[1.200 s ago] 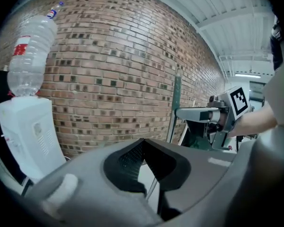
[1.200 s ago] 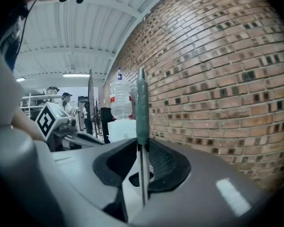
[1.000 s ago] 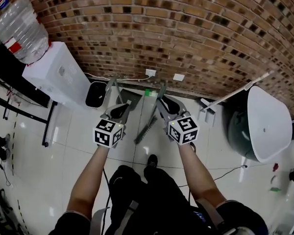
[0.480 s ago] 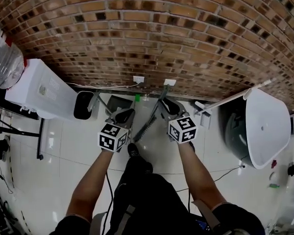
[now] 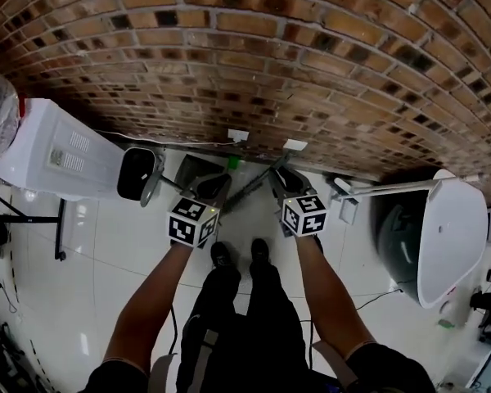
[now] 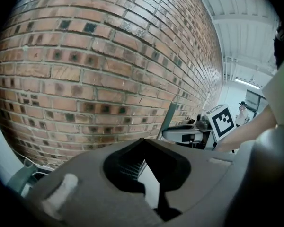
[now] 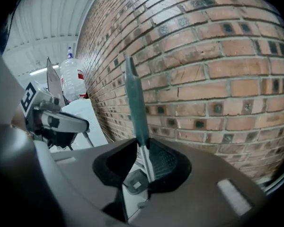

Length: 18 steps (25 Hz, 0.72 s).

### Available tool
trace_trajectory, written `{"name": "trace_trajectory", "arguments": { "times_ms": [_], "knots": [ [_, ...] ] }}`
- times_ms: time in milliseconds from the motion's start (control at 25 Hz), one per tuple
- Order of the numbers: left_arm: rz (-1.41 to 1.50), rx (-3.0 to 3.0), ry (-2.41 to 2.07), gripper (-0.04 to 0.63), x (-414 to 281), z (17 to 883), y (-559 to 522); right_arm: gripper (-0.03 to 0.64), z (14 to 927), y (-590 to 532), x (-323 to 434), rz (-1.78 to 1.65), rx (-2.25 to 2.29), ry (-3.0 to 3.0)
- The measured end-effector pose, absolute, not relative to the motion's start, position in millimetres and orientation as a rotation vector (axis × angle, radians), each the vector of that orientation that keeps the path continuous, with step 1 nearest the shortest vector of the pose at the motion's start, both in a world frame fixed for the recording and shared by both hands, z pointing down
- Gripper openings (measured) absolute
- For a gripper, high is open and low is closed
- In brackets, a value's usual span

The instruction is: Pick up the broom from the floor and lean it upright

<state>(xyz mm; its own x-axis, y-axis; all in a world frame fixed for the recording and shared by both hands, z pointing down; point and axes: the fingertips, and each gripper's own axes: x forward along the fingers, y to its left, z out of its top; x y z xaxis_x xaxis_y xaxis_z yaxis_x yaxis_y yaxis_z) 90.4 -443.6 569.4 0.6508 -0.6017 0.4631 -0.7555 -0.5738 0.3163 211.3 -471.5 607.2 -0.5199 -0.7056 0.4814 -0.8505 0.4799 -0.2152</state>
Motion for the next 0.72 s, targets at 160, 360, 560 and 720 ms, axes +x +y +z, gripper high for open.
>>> {"name": "trace_trajectory", "arguments": {
  "times_ms": [160,360,560,720],
  "knots": [
    [0.411,2.337,-1.082,-0.003,91.9,583.2,-463.6,0.081,628.9,-510.3,212.2,0.667,1.31,-2.4],
    [0.397,2.308,-1.123,-0.003,96.1,591.0,-490.5,0.08,636.8,-562.9,196.2,0.629,1.151,-2.441],
    [0.364,2.257,-1.19,-0.003,93.1,589.5,-506.2,0.081,646.2,-600.1,178.7,0.635,1.023,-2.465],
    [0.354,2.236,-1.219,-0.003,90.6,590.9,-514.0,0.083,654.7,-619.1,170.2,0.656,0.977,-2.461]
  ]
}}
